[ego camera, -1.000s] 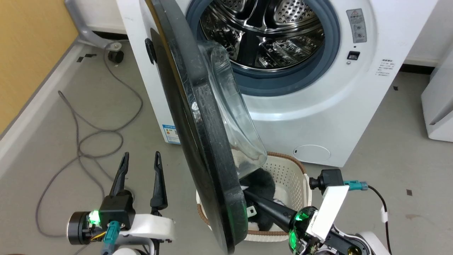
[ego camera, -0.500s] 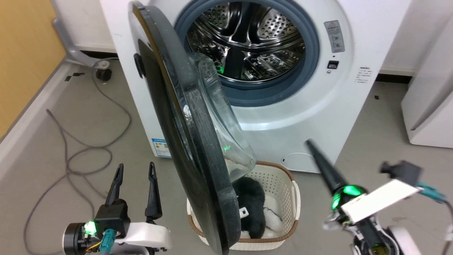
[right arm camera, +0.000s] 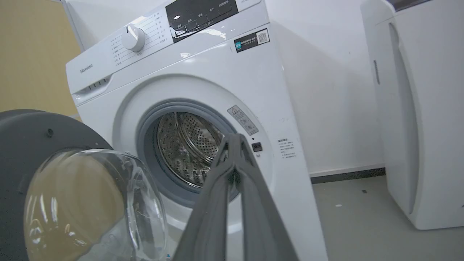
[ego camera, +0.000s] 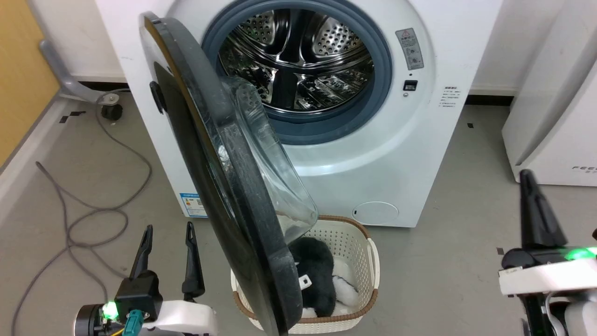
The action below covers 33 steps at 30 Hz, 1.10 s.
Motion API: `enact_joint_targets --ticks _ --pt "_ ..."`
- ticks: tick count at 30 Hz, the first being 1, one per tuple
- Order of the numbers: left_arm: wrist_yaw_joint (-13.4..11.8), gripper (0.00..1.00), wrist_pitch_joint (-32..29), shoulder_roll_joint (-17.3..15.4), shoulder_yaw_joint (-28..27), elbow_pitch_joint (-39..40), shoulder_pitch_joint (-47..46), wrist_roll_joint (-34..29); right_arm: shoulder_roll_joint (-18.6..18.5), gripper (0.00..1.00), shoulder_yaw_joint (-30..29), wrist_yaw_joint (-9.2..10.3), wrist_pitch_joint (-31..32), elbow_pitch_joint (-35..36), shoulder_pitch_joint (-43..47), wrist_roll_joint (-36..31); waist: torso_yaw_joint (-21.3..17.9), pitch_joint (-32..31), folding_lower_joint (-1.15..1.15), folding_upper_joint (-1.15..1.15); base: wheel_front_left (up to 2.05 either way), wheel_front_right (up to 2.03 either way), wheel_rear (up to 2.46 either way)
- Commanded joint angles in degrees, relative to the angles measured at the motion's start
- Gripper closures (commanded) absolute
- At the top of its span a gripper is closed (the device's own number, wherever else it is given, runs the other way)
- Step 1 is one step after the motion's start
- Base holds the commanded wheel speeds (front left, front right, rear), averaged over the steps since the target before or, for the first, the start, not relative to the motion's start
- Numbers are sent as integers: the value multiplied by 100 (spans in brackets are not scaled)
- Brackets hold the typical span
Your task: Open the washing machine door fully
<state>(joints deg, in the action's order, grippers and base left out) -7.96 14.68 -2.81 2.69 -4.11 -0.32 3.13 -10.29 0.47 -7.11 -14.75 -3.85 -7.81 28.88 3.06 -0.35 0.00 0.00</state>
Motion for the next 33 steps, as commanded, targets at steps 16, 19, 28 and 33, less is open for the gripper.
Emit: enact_joint_targets --ticks 16,19,28,33 --pt "37 0 32 -7 -40 -2 134 -32 732 26 -510 -37 -24 -17 993 -2181 -67 -110 0 0 0 0 0" --pt "39 0 32 -7 -45 -15 156 -31 738 0 -565 -37 -24 -32 1054 -2172 -65 -132 0 0 0 0 0" --pt "19 0 32 -7 -75 -89 156 -19 740 0 -622 -37 -25 39 1166 -2228 -25 -166 0 0 0 0 0" --pt "27 100 32 -7 -92 -101 126 -11 740 0 -669 -37 -25 21 1186 -2261 2 -168 0 0 0 0 0"
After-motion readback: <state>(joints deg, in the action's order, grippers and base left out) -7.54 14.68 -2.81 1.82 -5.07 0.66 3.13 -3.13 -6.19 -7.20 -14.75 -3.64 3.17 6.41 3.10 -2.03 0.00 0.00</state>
